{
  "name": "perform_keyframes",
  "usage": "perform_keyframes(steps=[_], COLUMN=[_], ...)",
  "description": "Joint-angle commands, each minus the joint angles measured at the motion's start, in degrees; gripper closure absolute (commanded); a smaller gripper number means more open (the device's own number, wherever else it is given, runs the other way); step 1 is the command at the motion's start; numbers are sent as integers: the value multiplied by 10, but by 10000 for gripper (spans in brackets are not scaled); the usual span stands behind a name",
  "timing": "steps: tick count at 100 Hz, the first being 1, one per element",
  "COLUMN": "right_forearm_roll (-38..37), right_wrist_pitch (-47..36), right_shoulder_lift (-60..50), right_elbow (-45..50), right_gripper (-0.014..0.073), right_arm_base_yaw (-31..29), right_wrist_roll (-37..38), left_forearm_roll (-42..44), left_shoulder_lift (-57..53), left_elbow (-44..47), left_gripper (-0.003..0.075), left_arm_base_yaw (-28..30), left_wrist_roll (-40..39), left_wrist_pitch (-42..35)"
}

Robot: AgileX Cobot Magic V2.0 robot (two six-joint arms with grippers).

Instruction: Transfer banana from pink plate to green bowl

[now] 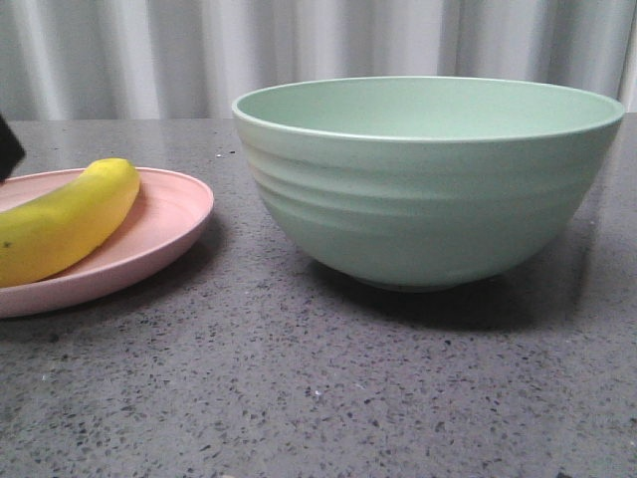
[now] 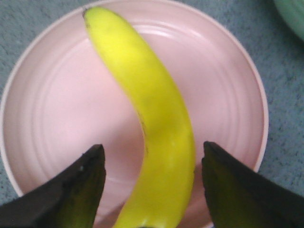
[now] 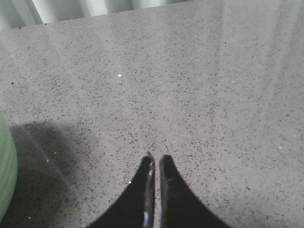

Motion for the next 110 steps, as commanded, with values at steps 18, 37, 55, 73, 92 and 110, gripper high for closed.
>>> perform_keyframes(steps=[18, 37, 55, 73, 92, 110], right_forearm_roll=[0, 0, 0, 0, 0, 0], right_wrist_pitch=[-41, -41, -41, -41, -41, -40], right_shoulder_lift=[5, 5, 5, 5, 5, 5], right_elbow=[-20, -20, -20, -20, -20, -20], right_gripper=[657, 657, 657, 657, 657, 657], right_arm_base_yaw=[-2, -2, -2, -2, -2, -2], right_wrist_roll=[-2, -2, -2, -2, -2, -2], left_forearm_roll=[-29, -26, -26, -26, -26, -30], left_shoulder_lift=[56, 88, 104, 108, 108, 108], left_elbow=[-48, -48, -48, -48, -48, -48], left_gripper=[310, 311, 311, 340, 483, 534], left_arm_base_yaw=[-6, -6, -6, -6, -6, -6], left_wrist_roll=[31, 31, 31, 31, 31, 31], left_wrist_pitch=[60, 50, 36, 29, 27, 26])
